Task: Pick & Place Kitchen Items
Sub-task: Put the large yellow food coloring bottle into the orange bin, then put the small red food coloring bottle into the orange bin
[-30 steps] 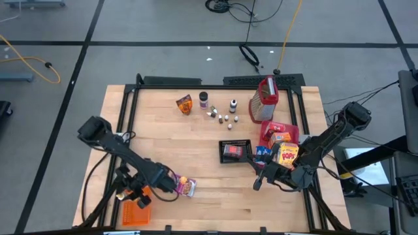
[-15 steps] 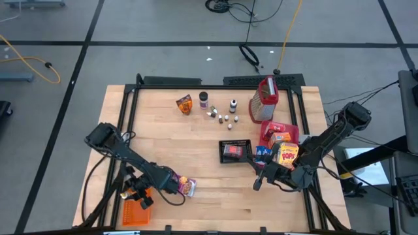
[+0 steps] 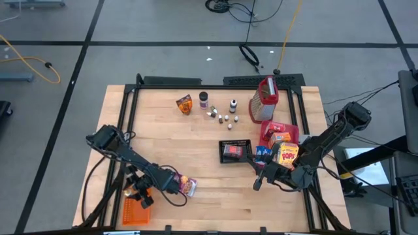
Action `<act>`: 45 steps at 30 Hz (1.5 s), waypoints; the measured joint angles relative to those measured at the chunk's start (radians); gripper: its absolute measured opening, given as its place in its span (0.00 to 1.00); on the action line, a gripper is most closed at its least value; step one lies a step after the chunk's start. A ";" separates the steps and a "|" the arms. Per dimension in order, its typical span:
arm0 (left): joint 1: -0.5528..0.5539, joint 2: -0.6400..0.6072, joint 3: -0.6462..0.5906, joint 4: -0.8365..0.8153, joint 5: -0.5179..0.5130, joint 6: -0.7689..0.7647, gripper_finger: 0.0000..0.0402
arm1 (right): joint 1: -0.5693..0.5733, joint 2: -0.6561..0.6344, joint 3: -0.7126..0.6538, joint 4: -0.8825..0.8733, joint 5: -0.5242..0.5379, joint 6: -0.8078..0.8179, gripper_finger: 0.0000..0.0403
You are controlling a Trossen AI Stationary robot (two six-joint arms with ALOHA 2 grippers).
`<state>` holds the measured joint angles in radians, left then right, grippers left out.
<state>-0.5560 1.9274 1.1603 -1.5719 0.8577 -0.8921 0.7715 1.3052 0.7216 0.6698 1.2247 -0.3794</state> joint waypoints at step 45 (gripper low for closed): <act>0.125 -0.132 0.021 0.001 -0.097 -0.040 0.46 | 0.000 0.000 0.000 0.000 0.000 0.001 0.13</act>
<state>-0.4308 1.7958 1.1812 -1.5713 0.7610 -0.9321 0.7719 1.3052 0.7216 0.6693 1.2243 -0.3786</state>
